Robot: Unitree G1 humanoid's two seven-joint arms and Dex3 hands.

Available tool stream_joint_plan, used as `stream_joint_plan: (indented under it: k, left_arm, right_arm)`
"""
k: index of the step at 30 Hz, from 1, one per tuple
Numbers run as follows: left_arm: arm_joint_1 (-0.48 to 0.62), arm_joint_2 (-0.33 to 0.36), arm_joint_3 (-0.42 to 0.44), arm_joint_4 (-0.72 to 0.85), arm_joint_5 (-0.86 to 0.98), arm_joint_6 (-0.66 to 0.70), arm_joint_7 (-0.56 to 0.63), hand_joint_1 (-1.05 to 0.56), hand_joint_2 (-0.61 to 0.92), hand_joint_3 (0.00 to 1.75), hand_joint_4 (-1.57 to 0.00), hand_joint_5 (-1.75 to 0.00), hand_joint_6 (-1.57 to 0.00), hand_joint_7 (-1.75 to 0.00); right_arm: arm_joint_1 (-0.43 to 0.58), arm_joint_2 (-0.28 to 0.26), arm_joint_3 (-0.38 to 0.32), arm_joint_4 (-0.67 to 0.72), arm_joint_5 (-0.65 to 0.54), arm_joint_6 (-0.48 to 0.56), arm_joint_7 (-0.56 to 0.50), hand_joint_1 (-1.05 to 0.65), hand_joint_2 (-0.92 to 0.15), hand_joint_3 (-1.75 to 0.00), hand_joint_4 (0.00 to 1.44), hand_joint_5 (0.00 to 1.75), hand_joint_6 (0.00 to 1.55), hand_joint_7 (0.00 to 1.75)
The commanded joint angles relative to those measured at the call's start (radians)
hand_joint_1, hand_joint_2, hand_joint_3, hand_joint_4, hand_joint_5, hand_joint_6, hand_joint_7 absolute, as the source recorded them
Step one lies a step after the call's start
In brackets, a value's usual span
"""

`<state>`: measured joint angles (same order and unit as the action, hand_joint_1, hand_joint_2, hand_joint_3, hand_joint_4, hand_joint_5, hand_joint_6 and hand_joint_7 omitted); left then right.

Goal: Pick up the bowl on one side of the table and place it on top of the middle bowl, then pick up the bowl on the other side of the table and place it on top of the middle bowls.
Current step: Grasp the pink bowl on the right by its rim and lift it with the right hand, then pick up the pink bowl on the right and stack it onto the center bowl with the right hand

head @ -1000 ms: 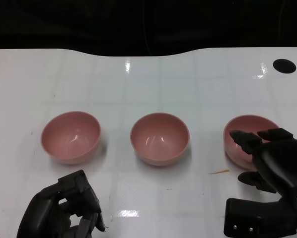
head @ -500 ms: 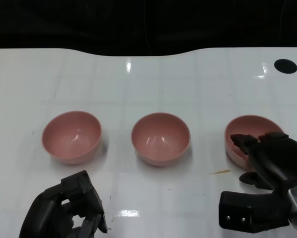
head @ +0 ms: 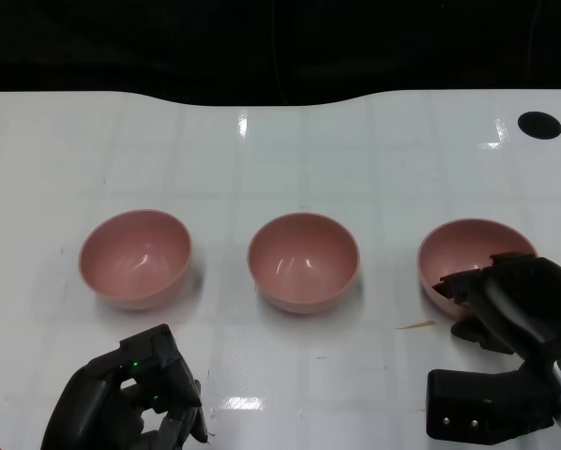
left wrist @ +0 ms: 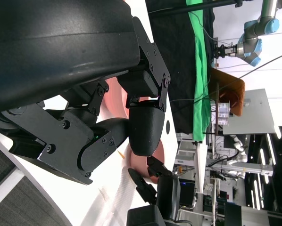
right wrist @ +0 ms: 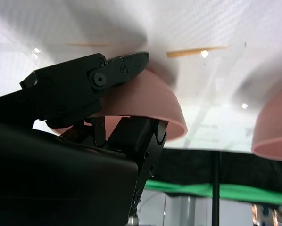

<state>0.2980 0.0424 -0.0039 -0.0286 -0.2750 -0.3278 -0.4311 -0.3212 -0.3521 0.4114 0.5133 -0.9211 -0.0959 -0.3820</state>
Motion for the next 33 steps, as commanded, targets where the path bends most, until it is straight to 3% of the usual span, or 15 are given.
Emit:
stream_joint_plan:
  k: [1,2,3,4,6,8,15,19,26,33]
  left_arm:
    - [-0.001,0.01,0.007,-0.001,0.004,-0.008,0.005,-0.13,0.62,1.1,-0.79,-1.75,-0.76,-1.53]
    - [0.0,0.01,0.006,-0.001,0.005,-0.008,0.006,-0.13,0.62,1.09,-0.79,-1.75,-0.76,-1.53]
    - [0.002,0.01,0.006,-0.004,0.004,-0.005,0.007,-0.13,0.62,1.09,-0.79,-1.75,-0.76,-1.53]
    - [0.004,0.01,0.005,-0.007,0.003,-0.001,0.008,-0.13,0.62,1.09,-0.79,-1.74,-0.76,-1.53]
    - [0.007,0.01,0.005,-0.011,0.001,0.001,0.007,-0.13,0.61,1.09,-0.79,-1.74,-0.76,-1.53]
    - [0.011,0.011,0.006,-0.016,0.002,0.002,0.009,-0.13,0.61,1.1,-0.79,-1.74,-0.76,-1.53]
    - [0.006,0.008,0.005,-0.005,0.011,-0.012,0.011,-0.14,0.61,1.09,-0.79,-1.74,-0.76,-1.54]
    - [0.003,0.008,0.005,-0.001,0.022,-0.02,0.014,-0.14,0.61,1.1,-0.79,-1.74,-0.75,-1.55]
    - [-0.002,0.008,0.007,0.004,0.024,-0.021,0.011,-0.14,0.62,1.08,-0.79,-1.74,-0.74,-1.55]
    - [-0.002,0.007,0.006,0.001,0.024,-0.013,0.013,-0.15,0.63,1.06,-0.79,-1.75,-0.74,-1.56]
  right_arm:
    - [-0.021,-0.01,-0.009,0.02,0.021,-0.017,-0.053,-0.23,-0.92,-0.18,0.9,1.74,1.15,0.11]
    - [-0.024,-0.01,-0.01,0.025,0.02,-0.023,-0.079,-0.23,-0.91,-0.19,0.9,1.75,1.18,0.13]
    - [-0.026,-0.01,-0.011,0.026,0.022,-0.025,-0.094,-0.22,-0.89,-0.23,0.91,1.75,1.16,0.31]
    - [-0.028,-0.009,-0.014,0.028,0.027,-0.032,-0.112,-0.21,-0.85,-0.3,0.9,1.75,1.05,0.59]
    - [-0.027,-0.009,-0.022,0.014,0.043,-0.042,-0.12,-0.19,-0.76,-0.5,0.9,1.75,0.75,1.46]
    - [-0.023,-0.014,-0.03,-0.017,0.056,-0.052,-0.112,-0.19,-0.65,-0.77,0.89,1.75,0.7,1.67]
    - [-0.011,-0.03,-0.045,-0.159,0.075,-0.063,-0.071,-0.18,-0.45,-1.13,0.91,1.75,0.71,1.75]
    - [-0.009,-0.029,-0.053,-0.249,0.097,-0.068,0.014,-0.2,-0.42,-1.21,0.91,1.75,0.68,1.74]
    - [-0.028,-0.008,-0.053,-0.326,0.129,-0.098,0.103,-0.19,-0.37,-1.27,0.94,1.75,0.68,1.75]
    - [-0.079,0.034,-0.041,-0.322,0.162,-0.141,0.15,-0.19,-0.43,-1.23,0.93,1.75,0.74,1.67]
